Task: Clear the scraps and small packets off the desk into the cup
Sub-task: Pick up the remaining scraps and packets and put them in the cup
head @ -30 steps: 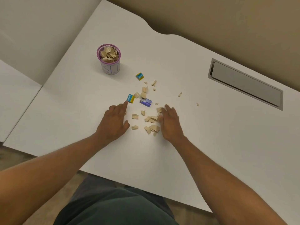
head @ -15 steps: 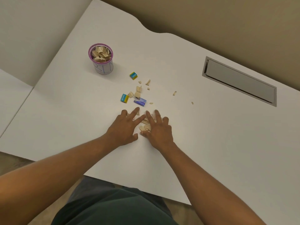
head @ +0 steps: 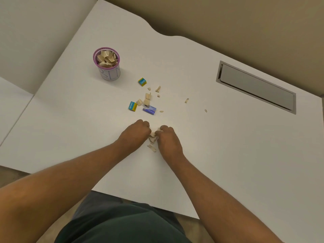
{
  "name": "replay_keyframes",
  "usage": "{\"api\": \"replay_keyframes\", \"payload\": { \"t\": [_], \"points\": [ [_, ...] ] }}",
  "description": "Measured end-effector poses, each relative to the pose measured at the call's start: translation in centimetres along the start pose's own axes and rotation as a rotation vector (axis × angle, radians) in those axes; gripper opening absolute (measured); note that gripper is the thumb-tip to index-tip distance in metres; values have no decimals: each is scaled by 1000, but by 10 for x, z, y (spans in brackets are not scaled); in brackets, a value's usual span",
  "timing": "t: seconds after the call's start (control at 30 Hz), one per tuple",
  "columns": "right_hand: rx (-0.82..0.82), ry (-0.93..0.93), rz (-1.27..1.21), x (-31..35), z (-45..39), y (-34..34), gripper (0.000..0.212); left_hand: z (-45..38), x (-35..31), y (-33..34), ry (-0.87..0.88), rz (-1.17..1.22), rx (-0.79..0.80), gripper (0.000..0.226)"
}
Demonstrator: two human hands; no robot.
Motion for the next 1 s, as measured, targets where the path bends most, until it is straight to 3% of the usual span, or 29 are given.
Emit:
{"api": "replay_keyframes", "payload": {
  "t": [0.2, 0.33, 0.47, 0.6, 0.77, 0.87, 1.0],
  "points": [
    [-16, 26, -72, -11, -3, -1, 31, 14, 39, -23, -307, 541, -216, 24],
    [-30, 69, -108, -13, -2, 3, 34, 32, 64, -48, -397, 752, -361, 18],
    [-19, 82, -147, -13, -2, 5, 36, 35, 105, -106, -474, 861, -556, 12],
    [-36, 91, -153, -14, -3, 7, 36, 21, 162, -184, -559, 759, -703, 12],
    [-50, 108, -138, -16, -3, 10, 33, -22, 208, -228, -641, 594, -508, 21],
    [-46, 119, -129, -17, -3, 11, 35, -43, 210, -230, -595, 435, -358, 27],
    [-47, 116, -146, -18, -3, 11, 34, -52, 212, -228, -583, 346, -305, 32]
  ]
}}
Point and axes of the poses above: each hand's wrist, its own z-axis away from the middle knuckle, its own y-axis out of the palm, x = y × z, the point moved 8 cm from there along -z, towards the middle knuckle, and after that the axes turned 3 degrees about -x, right-handed, at the moved point
